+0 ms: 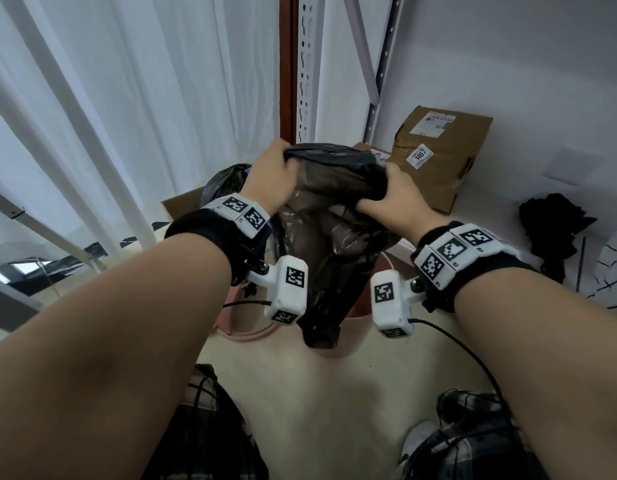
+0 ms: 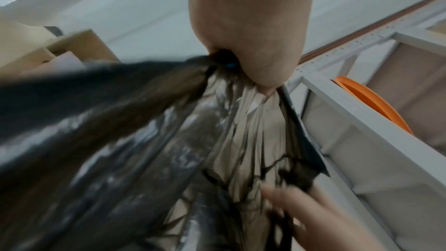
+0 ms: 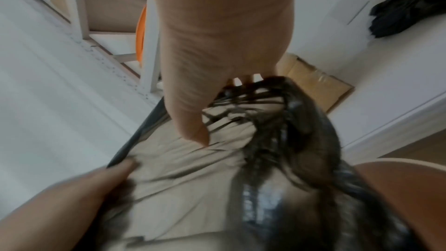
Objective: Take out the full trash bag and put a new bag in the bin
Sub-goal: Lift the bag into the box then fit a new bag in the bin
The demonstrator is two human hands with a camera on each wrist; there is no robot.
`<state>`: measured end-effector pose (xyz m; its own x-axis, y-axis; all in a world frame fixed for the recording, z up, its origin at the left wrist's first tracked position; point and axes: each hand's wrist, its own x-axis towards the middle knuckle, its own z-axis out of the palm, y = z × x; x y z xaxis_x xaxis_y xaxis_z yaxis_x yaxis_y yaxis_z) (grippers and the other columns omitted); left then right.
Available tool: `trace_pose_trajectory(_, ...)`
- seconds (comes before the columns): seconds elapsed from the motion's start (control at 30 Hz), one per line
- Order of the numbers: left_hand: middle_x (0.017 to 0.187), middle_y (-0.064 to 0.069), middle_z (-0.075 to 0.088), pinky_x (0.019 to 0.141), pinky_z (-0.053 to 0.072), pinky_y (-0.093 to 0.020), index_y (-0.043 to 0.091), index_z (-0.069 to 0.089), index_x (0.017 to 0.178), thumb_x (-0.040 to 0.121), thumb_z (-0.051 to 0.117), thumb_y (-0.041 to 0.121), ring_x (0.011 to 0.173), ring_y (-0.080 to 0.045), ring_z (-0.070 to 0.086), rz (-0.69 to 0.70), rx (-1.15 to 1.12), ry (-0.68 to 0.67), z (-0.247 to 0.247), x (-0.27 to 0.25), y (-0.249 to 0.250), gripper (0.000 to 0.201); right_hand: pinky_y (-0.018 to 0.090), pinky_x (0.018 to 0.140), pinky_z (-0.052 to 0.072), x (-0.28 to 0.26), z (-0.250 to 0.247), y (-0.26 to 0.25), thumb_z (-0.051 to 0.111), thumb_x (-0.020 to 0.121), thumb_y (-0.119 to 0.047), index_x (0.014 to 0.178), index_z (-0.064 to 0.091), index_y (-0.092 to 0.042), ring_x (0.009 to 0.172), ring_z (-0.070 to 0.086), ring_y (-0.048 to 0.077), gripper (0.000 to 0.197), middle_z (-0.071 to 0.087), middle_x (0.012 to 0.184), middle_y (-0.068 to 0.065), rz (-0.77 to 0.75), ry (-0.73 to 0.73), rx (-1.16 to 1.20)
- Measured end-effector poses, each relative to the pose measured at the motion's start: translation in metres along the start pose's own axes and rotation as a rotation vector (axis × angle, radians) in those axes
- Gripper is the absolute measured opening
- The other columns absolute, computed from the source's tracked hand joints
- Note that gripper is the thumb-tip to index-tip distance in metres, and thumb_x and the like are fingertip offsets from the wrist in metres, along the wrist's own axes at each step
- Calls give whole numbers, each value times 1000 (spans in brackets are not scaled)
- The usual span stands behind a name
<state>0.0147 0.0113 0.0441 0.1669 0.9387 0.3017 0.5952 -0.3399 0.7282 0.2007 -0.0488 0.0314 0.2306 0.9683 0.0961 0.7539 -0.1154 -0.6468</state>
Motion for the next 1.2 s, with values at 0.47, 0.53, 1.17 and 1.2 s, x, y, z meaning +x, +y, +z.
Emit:
trace_pose_trajectory(0.47, 85, -11, 48, 60, 32, -18, 9, 42, 93, 91, 39, -1, 75, -21, 47, 118, 176, -166, -3, 2, -16, 11, 31, 87, 43, 6, 0, -6, 56, 92, -23, 102, 49, -18, 104, 55, 18, 13, 56, 103, -4, -33, 115, 161)
trace_pose_trajectory(0.53, 72, 0, 38, 51, 35, -9, 10, 34, 96, 93, 33, -4, 62, -8, 35, 61, 42, -109, -4, 0, -14, 14, 31, 81, 47, 6, -5, -4, 68, 80, -44, 97, 63, -16, 92, 60, 15, 33, 65, 96, -3, -36, 12, 139)
trace_pose_trajectory(1.17, 114, -22, 57, 80, 34, -26, -7, 40, 129, 93, 34, -1, 109, -34, 53, -15, 187, -50, -5, -6, -5, 37, 34, 77, 46, 6, -5, -3, 63, 79, -49, 90, 60, -22, 86, 57, 21, 29, 64, 93, 1, 29, 30, -6)
trace_pose_trajectory(1.2, 101, -18, 58, 73, 34, -24, -7, 39, 128, 93, 34, -3, 101, -32, 53, -4, 190, -71, -5, -5, -7, 36, 33, 75, 47, 8, -4, -1, 66, 76, -51, 86, 63, -22, 84, 59, 22, 31, 65, 91, 2, 55, 0, -106)
